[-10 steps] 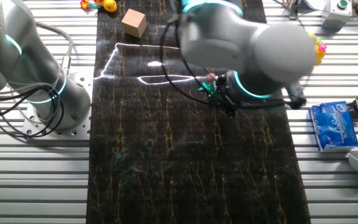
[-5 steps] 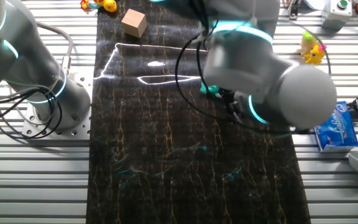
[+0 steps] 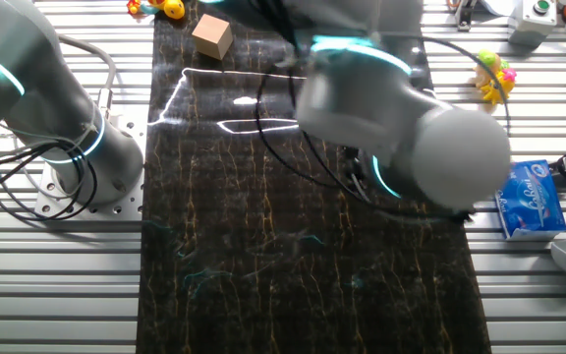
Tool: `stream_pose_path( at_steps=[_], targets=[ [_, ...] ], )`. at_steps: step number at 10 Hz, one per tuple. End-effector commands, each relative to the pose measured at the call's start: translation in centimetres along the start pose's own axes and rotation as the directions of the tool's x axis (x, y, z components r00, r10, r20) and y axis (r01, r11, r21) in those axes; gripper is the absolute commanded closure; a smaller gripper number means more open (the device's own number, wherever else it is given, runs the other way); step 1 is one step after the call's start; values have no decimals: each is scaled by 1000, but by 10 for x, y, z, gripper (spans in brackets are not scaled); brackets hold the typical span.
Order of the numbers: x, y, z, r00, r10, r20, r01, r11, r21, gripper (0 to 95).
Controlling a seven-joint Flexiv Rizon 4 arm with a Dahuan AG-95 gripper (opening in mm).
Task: Grasp the moving object
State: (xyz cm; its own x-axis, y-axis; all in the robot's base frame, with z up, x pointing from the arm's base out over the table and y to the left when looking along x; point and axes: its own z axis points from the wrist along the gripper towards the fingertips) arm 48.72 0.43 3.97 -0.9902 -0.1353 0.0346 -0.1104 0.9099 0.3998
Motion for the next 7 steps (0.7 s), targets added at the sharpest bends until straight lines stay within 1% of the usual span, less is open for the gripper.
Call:
stream_pose_path(
  at_steps=[1,2,3,5,6,7],
  targets=[
    [-11,-8,17,999,27,29,-27,1000,9,380],
    [-17,-13,29,997,22,69,-22,1000,11,380],
    [-19,-14,33,996,14,89,-15,1000,12,380],
    [-16,-7,19,997,26,75,-27,1000,14,380],
    [-12,-3,10,997,32,66,-33,999,17,380],
    [-12,-3,9,998,3,56,-6,999,54,380]
  ],
)
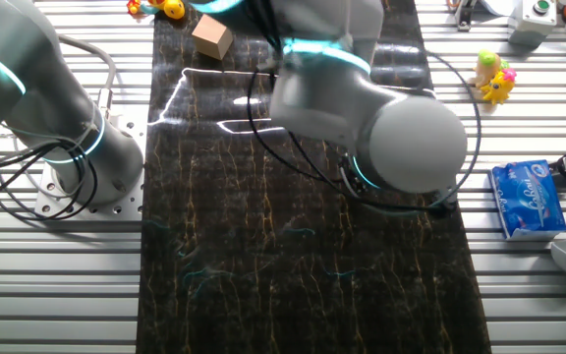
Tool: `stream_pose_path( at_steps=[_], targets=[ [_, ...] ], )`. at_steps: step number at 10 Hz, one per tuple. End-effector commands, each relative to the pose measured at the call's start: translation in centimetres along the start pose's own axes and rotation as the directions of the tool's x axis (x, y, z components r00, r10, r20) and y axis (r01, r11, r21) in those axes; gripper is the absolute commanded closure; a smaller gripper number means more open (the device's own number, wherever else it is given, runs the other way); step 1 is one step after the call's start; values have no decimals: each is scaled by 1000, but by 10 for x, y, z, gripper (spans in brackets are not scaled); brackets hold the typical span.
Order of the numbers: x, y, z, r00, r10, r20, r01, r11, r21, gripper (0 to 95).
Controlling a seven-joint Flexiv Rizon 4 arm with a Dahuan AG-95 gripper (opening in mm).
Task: Grasp the moving object
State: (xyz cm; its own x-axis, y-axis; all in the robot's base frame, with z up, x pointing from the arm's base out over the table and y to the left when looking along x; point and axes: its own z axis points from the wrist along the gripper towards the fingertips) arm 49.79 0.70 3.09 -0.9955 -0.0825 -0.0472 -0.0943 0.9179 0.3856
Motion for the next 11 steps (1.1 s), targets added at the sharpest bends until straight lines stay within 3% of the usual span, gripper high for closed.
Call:
stream_pose_path(
  at_steps=[1,2,3,4,5,6,8,11],
  targets=[
    [-1,-1,1,998,-28,-52,32,997,73,380],
    [0,-1,1,997,-37,-66,47,988,148,380],
    [1,1,-2,999,-16,-50,22,991,132,380],
    [3,3,-8,999,5,-49,0,995,101,380],
    [7,7,-17,999,3,-53,2,996,93,380],
    [8,5,-19,999,-13,-32,15,997,72,380],
    [7,6,-17,998,7,-55,-2,996,85,380],
    [10,1,-19,988,-89,-126,111,976,187,380]
  ],
)
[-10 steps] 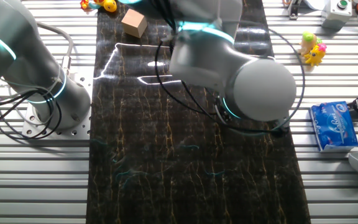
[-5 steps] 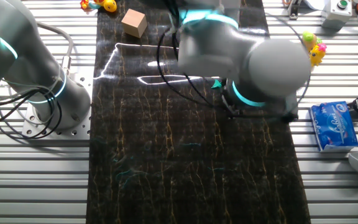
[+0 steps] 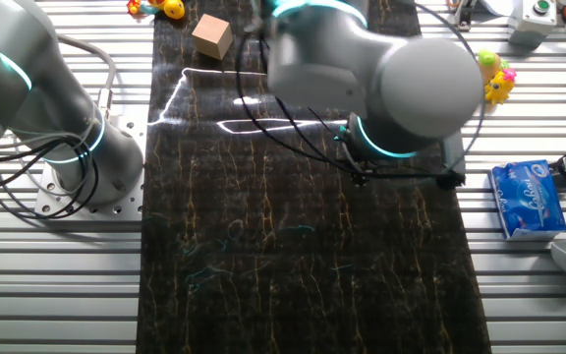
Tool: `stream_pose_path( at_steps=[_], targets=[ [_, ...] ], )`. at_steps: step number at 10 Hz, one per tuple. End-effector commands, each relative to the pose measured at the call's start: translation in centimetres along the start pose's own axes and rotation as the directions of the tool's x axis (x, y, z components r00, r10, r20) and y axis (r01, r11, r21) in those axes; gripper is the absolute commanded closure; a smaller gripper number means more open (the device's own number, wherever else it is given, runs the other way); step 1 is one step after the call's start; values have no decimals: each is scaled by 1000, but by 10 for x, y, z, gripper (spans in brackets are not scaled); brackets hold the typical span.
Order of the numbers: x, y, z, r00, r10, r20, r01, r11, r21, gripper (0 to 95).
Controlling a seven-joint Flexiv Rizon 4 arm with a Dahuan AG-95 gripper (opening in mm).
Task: Grasp the moving object
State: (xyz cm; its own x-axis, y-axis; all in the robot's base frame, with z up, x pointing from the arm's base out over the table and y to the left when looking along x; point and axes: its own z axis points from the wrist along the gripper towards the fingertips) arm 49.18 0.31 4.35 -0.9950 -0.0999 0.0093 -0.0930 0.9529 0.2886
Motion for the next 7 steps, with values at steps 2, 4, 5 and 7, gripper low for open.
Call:
stream_pose_path(
  at_steps=[2,4,5,7],
  targets=[
    [5,-13,-6,989,-136,-60,142,983,112,380],
    [3,-45,-8,980,-186,-75,195,970,145,380],
    [-2,-72,-11,972,-221,-85,231,962,145,380],
    [-2,-72,-11,958,-270,-102,282,950,135,380]
  ],
)
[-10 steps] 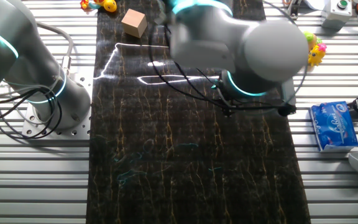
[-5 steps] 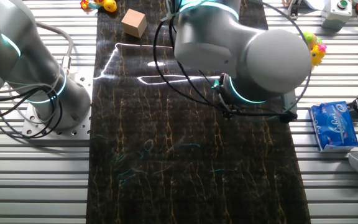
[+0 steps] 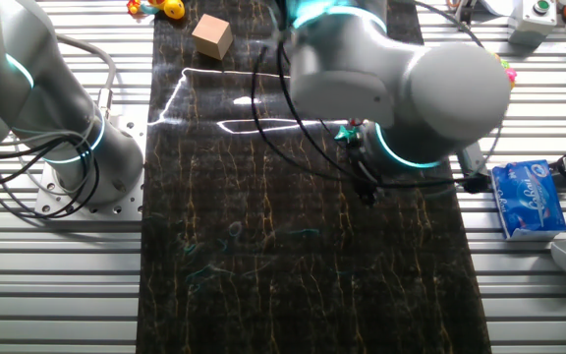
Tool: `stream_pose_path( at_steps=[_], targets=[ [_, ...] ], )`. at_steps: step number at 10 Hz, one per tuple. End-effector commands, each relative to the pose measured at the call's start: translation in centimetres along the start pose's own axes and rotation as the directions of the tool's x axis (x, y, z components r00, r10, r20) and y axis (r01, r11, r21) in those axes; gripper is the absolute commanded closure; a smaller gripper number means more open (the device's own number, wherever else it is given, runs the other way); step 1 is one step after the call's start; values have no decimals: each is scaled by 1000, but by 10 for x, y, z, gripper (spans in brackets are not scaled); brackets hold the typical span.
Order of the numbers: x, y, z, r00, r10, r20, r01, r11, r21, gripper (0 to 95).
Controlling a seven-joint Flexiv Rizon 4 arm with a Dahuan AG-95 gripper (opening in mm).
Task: Grasp the moving object
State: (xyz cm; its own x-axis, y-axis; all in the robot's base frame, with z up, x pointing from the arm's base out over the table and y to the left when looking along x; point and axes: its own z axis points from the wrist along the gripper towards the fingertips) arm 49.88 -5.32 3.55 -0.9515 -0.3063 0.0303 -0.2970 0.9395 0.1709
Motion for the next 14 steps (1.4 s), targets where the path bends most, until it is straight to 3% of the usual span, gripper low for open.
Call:
stream_pose_path(
  at_steps=[1,14],
  targets=[
    [3,-16,-1,995,-104,-9,104,994,21,380],
    [3,-16,-1,994,-113,-16,113,994,15,380]
  ],
)
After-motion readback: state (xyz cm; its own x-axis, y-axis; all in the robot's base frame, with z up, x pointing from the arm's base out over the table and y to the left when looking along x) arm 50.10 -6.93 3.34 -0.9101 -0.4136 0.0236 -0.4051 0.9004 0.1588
